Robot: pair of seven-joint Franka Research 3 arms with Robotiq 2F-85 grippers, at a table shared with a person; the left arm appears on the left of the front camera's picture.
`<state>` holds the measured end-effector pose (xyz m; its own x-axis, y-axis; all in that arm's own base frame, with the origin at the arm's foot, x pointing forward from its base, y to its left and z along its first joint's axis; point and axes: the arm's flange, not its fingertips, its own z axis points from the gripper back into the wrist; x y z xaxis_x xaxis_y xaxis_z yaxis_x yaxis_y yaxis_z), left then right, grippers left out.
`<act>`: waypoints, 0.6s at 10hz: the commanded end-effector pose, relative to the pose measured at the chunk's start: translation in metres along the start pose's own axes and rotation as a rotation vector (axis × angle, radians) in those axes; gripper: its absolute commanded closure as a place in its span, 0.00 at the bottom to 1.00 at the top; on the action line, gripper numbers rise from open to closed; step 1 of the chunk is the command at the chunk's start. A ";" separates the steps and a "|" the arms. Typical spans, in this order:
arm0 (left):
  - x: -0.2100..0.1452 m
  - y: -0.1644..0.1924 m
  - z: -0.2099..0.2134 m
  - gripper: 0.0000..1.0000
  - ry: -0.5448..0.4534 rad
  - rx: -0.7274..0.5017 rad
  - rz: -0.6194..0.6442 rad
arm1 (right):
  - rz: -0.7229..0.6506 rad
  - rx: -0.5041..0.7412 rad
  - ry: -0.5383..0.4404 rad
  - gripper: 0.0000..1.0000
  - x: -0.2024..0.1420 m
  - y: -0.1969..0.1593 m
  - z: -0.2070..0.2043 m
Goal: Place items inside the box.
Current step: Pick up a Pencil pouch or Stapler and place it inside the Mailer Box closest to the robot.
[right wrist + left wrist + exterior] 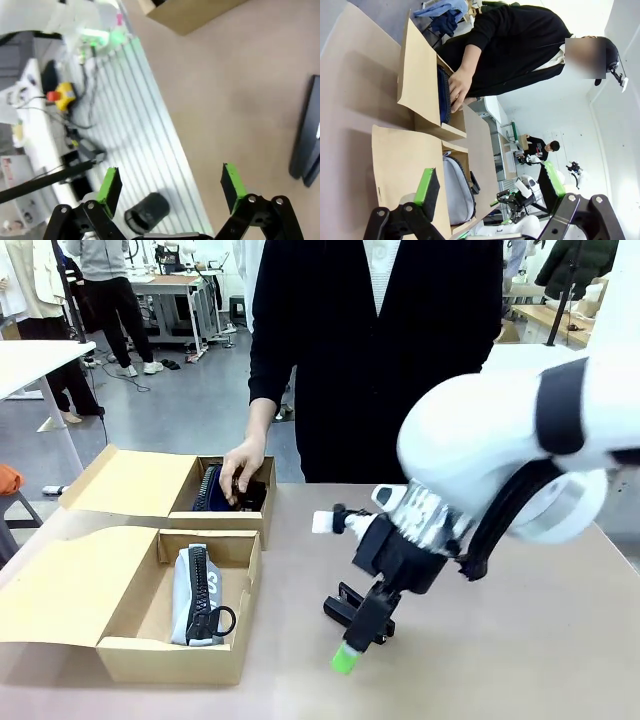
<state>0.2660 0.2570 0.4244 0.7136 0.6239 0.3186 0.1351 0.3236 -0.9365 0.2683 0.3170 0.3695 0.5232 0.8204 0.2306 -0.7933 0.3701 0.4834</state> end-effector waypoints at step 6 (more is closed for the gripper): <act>-0.001 -0.001 -0.001 0.00 -0.013 -0.022 -0.019 | -0.233 -0.602 -0.061 0.00 0.025 -0.035 -0.015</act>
<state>0.2660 0.2570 0.4244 0.7136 0.6238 0.3187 0.1353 0.3236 -0.9365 0.3026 0.3245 0.3484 0.6477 0.7114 0.2729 -0.7477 0.6623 0.0483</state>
